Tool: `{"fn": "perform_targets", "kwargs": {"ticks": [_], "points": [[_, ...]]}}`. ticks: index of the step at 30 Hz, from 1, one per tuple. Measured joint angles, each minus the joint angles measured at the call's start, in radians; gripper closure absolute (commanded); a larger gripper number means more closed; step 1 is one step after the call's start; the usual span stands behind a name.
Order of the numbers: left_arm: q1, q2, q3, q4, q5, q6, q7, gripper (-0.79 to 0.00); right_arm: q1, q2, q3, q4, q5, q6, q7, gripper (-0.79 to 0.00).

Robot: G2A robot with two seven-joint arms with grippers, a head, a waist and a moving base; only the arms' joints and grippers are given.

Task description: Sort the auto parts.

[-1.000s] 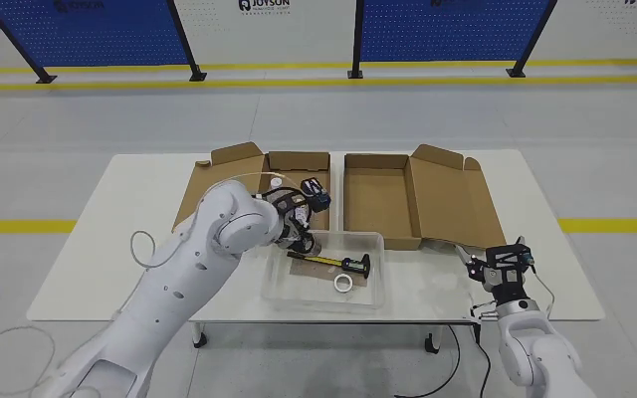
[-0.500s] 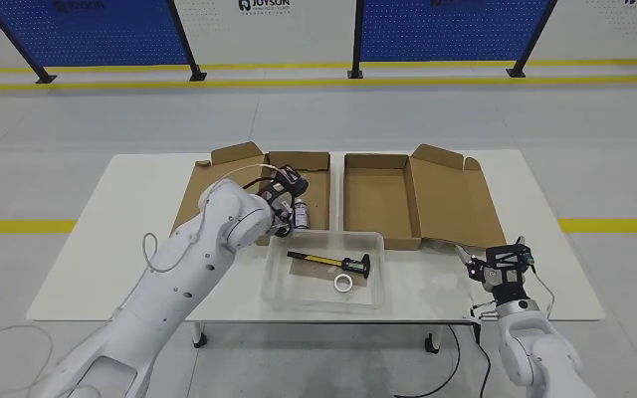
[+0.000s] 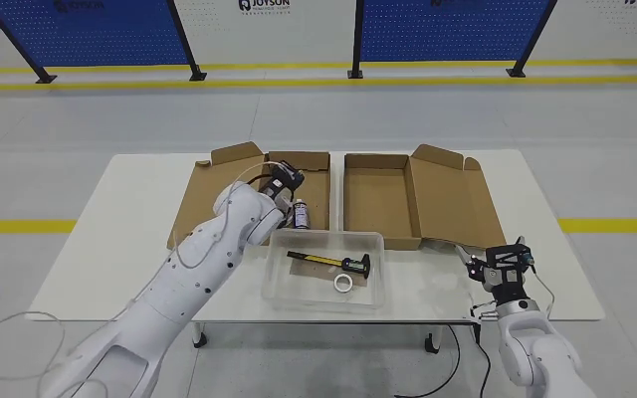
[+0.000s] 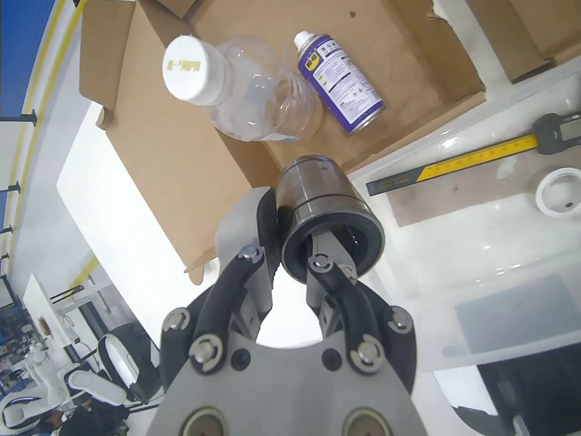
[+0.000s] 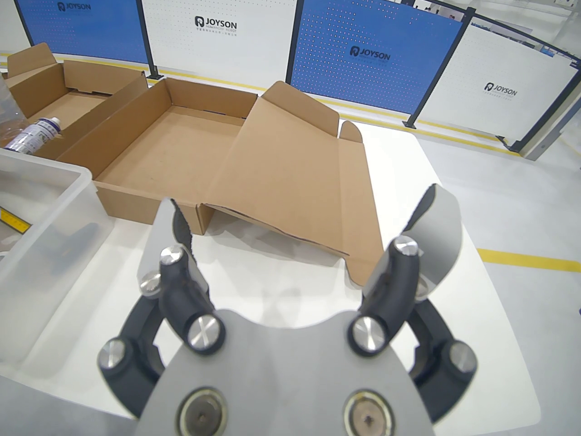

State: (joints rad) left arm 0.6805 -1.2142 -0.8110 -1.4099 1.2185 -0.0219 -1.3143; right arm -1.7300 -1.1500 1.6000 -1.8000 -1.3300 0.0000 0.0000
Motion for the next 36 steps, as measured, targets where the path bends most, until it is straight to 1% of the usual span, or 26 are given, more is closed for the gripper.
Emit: {"fn": "perform_targets", "kwargs": {"ticks": [7, 18, 25, 36], "points": [[-0.032, -0.024, 0.017, 0.070, -0.011, 0.019, 0.022, 0.000, 0.000, 0.000, 0.000, 0.000, 0.000, 0.000, 0.000, -0.785], [-0.068, -0.048, 0.023, 0.159, -0.002, 0.013, 0.040, 0.000, 0.000, 0.000, 0.000, 0.000, 0.000, 0.000, 0.000, -0.785], [-0.087, -0.067, 0.032, 0.248, -0.016, 0.005, 0.064, 0.000, 0.000, 0.000, 0.000, 0.000, 0.000, 0.000, 0.000, -0.785], [-0.116, -0.103, 0.057, 0.362, -0.045, 0.005, 0.101, 0.000, 0.000, 0.000, 0.000, 0.000, 0.000, 0.000, 0.000, -0.785]]}}
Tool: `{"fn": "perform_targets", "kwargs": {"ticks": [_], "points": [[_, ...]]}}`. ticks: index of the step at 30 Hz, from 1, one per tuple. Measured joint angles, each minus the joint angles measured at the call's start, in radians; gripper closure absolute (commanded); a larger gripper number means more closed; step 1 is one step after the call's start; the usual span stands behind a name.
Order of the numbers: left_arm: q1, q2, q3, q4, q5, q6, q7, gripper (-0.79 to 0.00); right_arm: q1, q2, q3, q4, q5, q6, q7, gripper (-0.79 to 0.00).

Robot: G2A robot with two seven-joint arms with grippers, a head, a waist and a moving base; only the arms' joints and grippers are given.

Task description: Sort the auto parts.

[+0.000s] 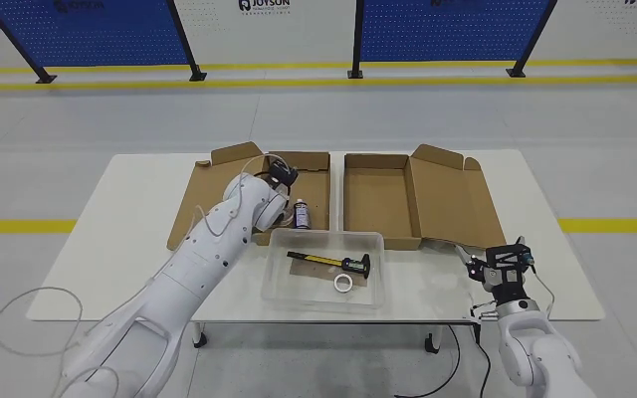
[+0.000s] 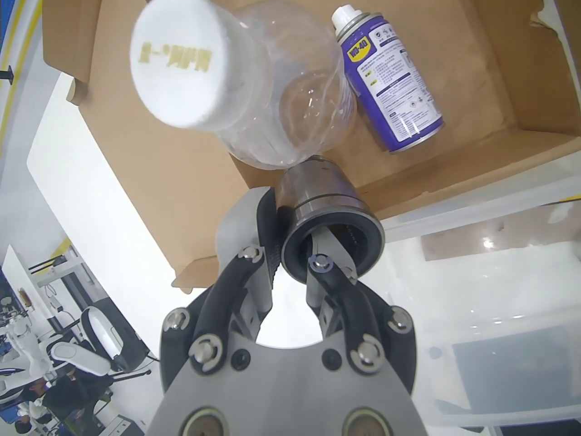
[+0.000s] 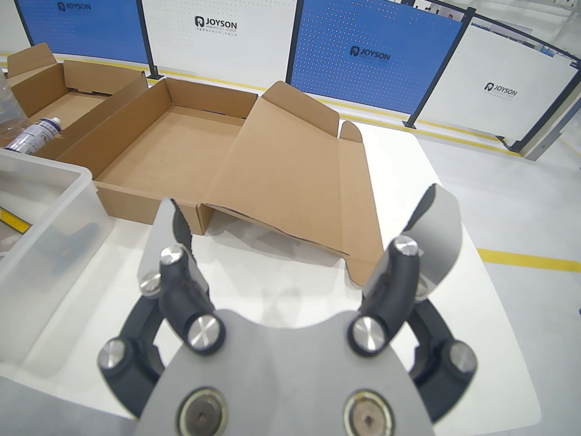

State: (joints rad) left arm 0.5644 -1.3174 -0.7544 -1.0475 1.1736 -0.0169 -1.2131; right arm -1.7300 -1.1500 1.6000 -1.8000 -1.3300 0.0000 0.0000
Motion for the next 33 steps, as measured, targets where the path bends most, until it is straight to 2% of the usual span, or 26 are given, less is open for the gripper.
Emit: {"fn": "perform_targets", "kwargs": {"ticks": [16, 17, 19, 21, 24, 25, 26, 33], "points": [[-0.039, -0.049, 0.011, 0.157, -0.066, 0.016, 0.016, -0.006, 0.000, 0.000, 0.000, 0.000, 0.000, 0.000, 0.000, -0.785], [-0.041, -0.051, 0.011, 0.164, -0.067, 0.016, 0.018, -0.055, 0.000, 0.000, 0.000, 0.000, 0.000, 0.000, 0.000, -0.785], [-0.045, -0.057, 0.014, 0.180, -0.069, 0.017, 0.022, -0.083, 0.000, 0.000, 0.000, 0.000, 0.000, 0.000, 0.000, -0.785], [-0.049, -0.062, 0.016, 0.191, -0.070, 0.018, 0.025, -0.197, 0.000, 0.000, 0.000, 0.000, 0.000, 0.000, 0.000, -0.785], [-0.053, -0.069, 0.020, 0.207, -0.071, 0.017, 0.029, -0.182, 0.000, 0.000, 0.000, 0.000, 0.000, 0.000, 0.000, -0.785], [-0.055, -0.072, 0.021, 0.213, -0.070, 0.017, 0.030, -0.108, 0.000, 0.000, 0.000, 0.000, 0.000, 0.000, 0.000, -0.785], [-0.057, -0.074, 0.022, 0.217, -0.069, 0.016, 0.031, -0.077, 0.000, 0.000, 0.000, 0.000, 0.000, 0.000, 0.000, -0.785], [-0.072, -0.084, 0.023, 0.233, -0.052, 0.020, 0.038, -0.139, 0.000, 0.000, 0.000, 0.000, 0.000, 0.000, 0.000, -0.785]]}}
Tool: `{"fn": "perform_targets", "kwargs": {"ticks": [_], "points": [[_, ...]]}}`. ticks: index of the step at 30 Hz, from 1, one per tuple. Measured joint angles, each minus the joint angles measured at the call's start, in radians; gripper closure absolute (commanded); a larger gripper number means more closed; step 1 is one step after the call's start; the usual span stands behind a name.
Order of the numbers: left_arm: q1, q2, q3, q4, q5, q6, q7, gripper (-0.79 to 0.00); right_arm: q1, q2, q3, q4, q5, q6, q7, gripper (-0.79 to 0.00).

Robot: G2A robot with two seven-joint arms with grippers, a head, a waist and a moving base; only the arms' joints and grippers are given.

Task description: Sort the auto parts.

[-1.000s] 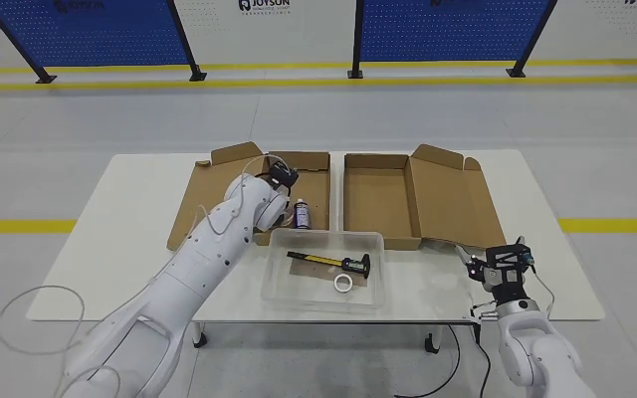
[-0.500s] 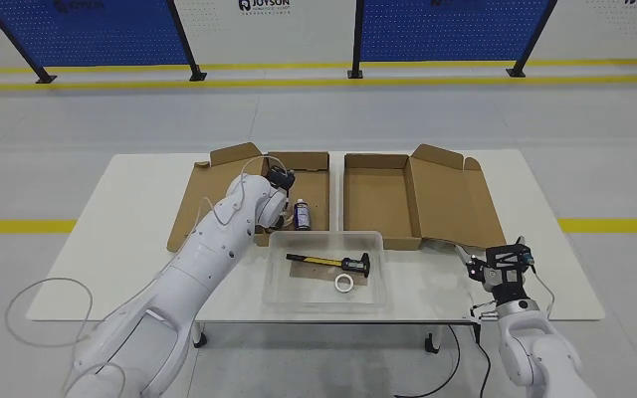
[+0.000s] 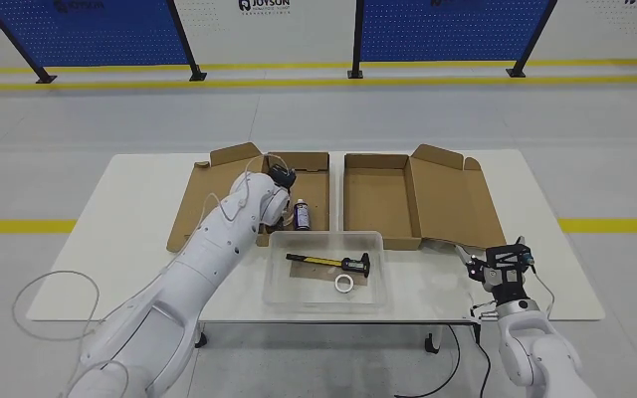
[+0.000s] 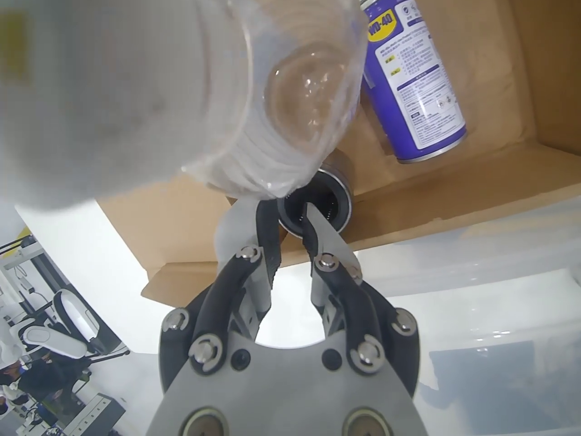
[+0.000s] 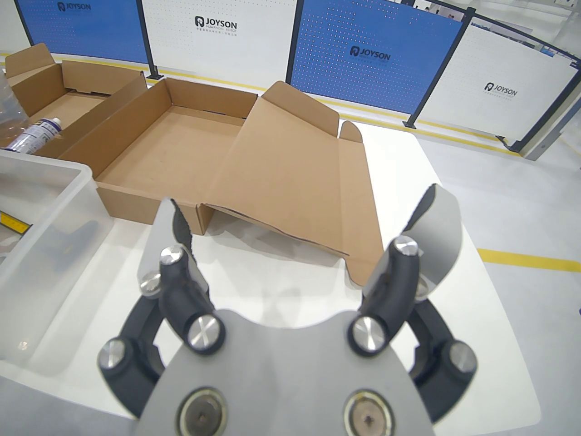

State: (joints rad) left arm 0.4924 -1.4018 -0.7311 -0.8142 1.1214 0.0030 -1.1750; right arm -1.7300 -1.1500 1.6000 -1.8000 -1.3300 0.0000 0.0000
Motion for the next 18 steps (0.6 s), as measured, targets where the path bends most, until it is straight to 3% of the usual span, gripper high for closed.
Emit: {"fn": "perform_targets", "kwargs": {"ticks": [5, 9, 12, 18], "points": [[0.000, 0.004, -0.017, -0.039, 0.029, 0.024, -0.006, -0.175, 0.000, 0.000, 0.000, 0.000, 0.000, 0.000, 0.000, -0.785], [0.020, 0.019, -0.053, -0.115, 0.053, 0.050, -0.018, -0.277, 0.000, 0.000, 0.000, 0.000, 0.000, 0.000, 0.000, -0.785], [0.058, 0.038, -0.093, -0.215, 0.082, 0.077, -0.033, -0.222, 0.000, 0.000, 0.000, 0.000, 0.000, 0.000, 0.000, -0.785], [0.199, 0.088, -0.201, -0.511, 0.187, 0.137, -0.068, -0.289, 0.000, 0.000, 0.000, 0.000, 0.000, 0.000, 0.000, -0.785]]}}
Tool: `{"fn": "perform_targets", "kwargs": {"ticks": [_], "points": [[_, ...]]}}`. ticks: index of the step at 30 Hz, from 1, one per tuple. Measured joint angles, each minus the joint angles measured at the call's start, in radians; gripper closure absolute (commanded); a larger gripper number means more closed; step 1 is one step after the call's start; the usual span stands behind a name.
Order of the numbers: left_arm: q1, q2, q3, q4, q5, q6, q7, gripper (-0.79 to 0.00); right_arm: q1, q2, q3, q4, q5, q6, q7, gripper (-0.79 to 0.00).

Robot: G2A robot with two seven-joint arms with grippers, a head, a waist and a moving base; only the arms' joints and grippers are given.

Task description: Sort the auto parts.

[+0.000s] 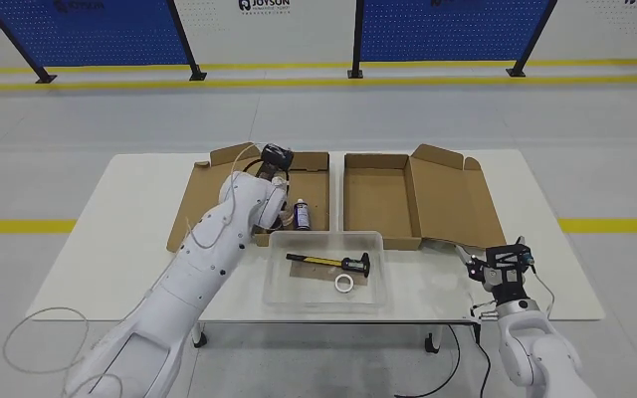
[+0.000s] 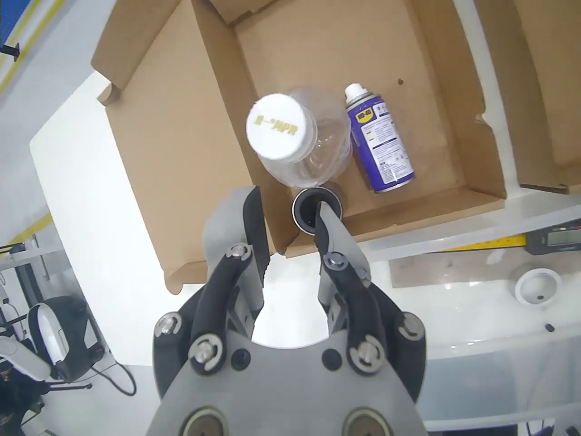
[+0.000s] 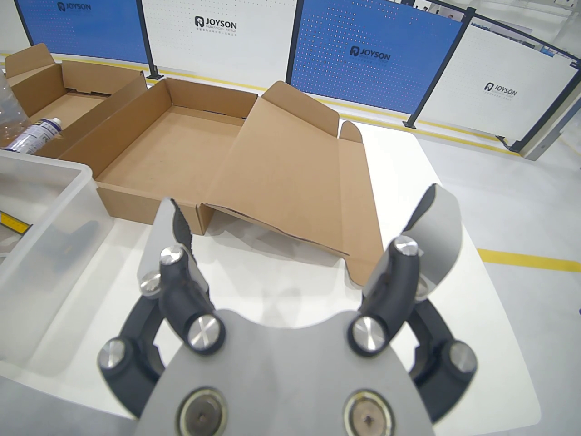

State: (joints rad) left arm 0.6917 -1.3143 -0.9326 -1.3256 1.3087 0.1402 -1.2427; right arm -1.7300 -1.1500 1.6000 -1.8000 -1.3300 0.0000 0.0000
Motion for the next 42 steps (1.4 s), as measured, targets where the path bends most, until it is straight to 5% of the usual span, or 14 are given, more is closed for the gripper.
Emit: {"fn": "perform_targets", "kwargs": {"ticks": [4, 5, 6, 7, 22, 34, 42], "points": [[0.121, 0.030, -0.084, -0.218, 0.097, 0.043, -0.020, -0.382, 0.000, 0.000, 0.000, 0.000, 0.000, 0.000, 0.000, -0.785], [0.146, 0.034, -0.102, -0.262, 0.111, 0.052, -0.017, -0.453, 0.000, 0.000, 0.000, 0.000, 0.000, 0.000, 0.000, -0.785], [0.172, 0.039, -0.118, -0.304, 0.126, 0.058, -0.011, -0.770, 0.000, 0.000, 0.000, 0.000, 0.000, 0.000, 0.000, -0.785], [0.204, 0.043, -0.137, -0.357, 0.147, 0.067, 0.000, -0.785, 0.000, 0.000, 0.000, 0.000, 0.000, 0.000, 0.000, -0.785], [0.522, 0.068, -0.311, -0.742, 0.246, 0.102, 0.165, -0.785, 0.000, 0.000, 0.000, 0.000, 0.000, 0.000, 0.000, -0.785], [0.594, 0.083, -0.477, -0.771, 0.179, -0.066, 0.224, -0.785, 0.000, 0.000, 0.000, 0.000, 0.000, 0.000, 0.000, -0.785], [0.593, 0.084, -0.489, -0.768, 0.176, -0.080, 0.226, -0.785, -0.062, -0.004, 0.083, 0.005, 0.150, -0.017, -0.032, -0.785]]}}
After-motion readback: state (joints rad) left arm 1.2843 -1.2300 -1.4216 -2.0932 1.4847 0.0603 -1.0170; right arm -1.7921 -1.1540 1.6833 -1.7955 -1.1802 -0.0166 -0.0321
